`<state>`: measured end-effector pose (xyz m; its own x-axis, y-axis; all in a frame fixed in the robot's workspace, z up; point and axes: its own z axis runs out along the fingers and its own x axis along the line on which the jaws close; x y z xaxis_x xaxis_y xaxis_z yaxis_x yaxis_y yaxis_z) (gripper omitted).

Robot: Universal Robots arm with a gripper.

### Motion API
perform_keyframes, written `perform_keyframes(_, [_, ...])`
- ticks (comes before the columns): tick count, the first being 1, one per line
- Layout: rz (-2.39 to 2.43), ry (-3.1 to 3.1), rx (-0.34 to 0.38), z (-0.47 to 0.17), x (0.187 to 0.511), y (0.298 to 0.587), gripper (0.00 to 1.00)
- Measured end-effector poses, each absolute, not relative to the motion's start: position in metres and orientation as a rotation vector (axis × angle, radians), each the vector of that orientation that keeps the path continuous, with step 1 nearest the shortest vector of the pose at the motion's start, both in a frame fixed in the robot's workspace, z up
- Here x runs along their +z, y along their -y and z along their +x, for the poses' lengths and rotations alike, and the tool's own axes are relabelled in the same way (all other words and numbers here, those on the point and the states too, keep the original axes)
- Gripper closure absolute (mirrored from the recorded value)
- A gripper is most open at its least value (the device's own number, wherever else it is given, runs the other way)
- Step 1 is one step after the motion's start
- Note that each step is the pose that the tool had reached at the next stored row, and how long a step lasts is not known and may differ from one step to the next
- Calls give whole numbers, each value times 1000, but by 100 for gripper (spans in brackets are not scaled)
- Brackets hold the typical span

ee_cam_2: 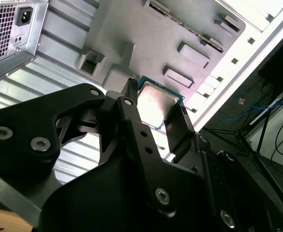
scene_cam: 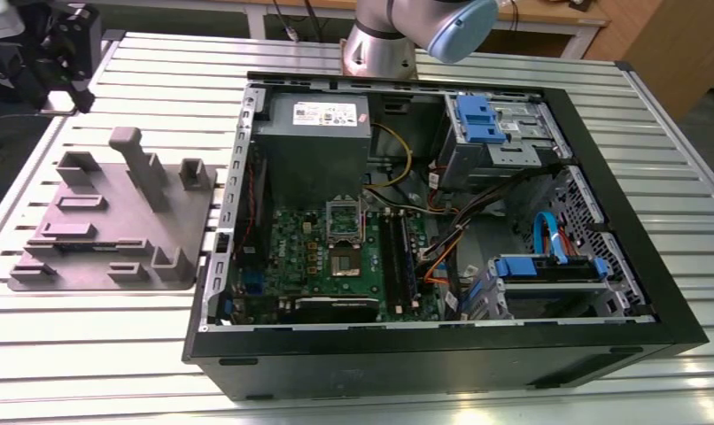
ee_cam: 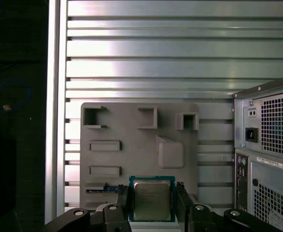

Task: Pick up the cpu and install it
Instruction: 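Pick up the cpu and move it towards the insertion slot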

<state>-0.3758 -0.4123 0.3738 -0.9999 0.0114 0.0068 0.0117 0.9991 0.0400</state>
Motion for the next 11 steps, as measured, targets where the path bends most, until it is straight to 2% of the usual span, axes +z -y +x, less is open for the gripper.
perform_keyframes(11, [-18,3134,-63,-372,374,412,53])
